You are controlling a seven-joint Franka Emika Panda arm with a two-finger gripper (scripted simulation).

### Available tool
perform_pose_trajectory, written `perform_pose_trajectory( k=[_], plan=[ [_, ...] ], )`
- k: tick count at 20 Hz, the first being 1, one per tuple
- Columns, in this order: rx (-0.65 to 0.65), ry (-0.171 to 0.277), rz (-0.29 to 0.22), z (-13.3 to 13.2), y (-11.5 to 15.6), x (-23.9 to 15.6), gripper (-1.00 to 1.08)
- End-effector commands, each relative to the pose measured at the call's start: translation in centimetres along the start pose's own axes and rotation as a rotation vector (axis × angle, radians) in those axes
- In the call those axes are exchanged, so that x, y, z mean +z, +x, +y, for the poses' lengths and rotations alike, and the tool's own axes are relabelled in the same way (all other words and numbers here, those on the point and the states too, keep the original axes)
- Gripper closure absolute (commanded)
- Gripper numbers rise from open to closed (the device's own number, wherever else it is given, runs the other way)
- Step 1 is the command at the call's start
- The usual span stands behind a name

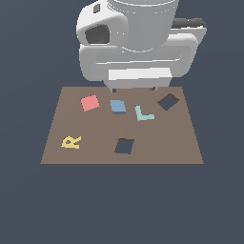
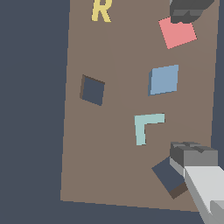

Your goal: Insert a designated object into the corresponding slot on a board.

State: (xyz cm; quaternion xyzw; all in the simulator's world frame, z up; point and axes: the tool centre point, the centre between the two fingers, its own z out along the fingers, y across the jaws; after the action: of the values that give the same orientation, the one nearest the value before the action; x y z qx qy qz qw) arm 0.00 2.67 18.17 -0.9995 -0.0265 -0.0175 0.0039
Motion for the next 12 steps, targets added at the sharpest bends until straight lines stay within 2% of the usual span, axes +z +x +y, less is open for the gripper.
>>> perform_pose_trajectory(
  k=[1, 12],
  plan=[
    [0.000, 0.000, 0.000, 0.00, 0.00, 0.00, -0.92],
    [-0.082, 0.001, -0.002, -0.03, -0.38, 0.70, -0.92]
  ],
)
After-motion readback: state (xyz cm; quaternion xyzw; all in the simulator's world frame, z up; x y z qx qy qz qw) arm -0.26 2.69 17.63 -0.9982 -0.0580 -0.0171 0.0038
